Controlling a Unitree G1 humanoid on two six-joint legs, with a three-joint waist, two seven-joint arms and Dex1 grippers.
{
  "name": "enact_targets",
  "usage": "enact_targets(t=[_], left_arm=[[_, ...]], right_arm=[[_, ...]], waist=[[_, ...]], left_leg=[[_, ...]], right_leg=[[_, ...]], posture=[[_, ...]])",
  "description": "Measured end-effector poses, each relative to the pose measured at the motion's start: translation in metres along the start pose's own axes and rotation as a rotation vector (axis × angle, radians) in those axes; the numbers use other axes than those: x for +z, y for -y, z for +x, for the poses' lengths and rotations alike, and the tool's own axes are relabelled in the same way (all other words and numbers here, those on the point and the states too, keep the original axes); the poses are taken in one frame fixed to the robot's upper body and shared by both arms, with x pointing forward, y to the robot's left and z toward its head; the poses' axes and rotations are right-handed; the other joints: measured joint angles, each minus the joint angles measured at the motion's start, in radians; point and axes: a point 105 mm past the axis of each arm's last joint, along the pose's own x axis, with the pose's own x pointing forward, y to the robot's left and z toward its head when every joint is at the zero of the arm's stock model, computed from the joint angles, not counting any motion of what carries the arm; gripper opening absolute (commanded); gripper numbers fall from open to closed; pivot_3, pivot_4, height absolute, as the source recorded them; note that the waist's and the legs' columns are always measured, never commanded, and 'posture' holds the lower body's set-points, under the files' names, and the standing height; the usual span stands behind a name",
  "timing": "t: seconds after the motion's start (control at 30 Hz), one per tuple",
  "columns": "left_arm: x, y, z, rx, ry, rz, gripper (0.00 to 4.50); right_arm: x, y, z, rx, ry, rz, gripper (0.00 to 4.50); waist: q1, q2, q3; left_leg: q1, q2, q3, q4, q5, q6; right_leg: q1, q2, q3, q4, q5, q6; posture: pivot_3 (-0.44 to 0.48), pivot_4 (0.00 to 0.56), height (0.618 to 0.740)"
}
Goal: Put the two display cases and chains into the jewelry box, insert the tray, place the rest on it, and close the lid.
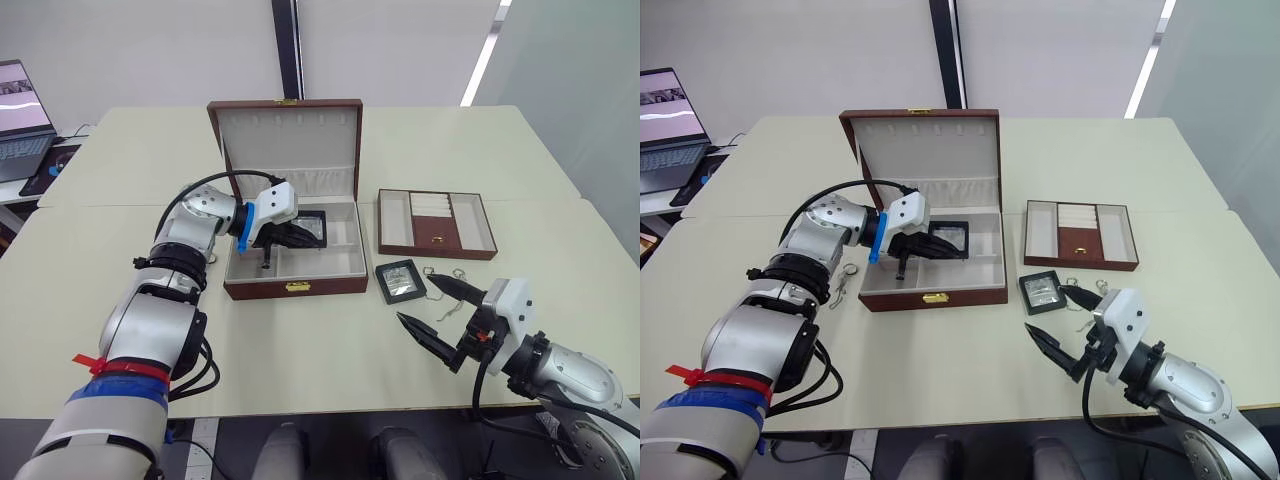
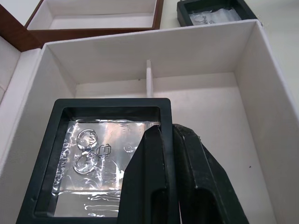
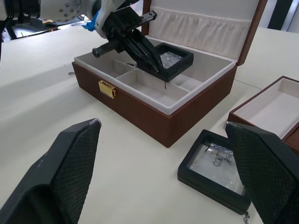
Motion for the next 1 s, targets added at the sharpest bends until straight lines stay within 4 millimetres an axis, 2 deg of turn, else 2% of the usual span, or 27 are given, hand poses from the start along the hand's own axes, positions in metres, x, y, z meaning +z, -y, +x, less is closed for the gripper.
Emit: enact_targets(t=[0.23,1.0], left_arm=[[0.008,-0.008,0.002,0.046,0.036,0.005,0.04],[-0.005,-0.009,0.007,0.094,-0.027,0.026,0.04]], right_arm=[[-0.002,0.0,0.0,-0.007,-0.006,0.007,4.5],[-0.004,0.0,0.0,-0.015,-0.017,0.015,4.5]], waist=[[0.0,0.0,0.0],[0.0,0.0,0.0]], left_leg=[[0.0,0.0,0.0,0.0,0.0,0.0],[-0.002,-0.001,0.001,0.003,0.003,0.001]], right_leg=[[-0.001,0.0,0.0,0.001,0.0,0.0],[-0.007,0.0,0.002,0.012,0.0,0.0]], posture=[[0.0,0.15,0.74],[0.0,0.15,0.74]])
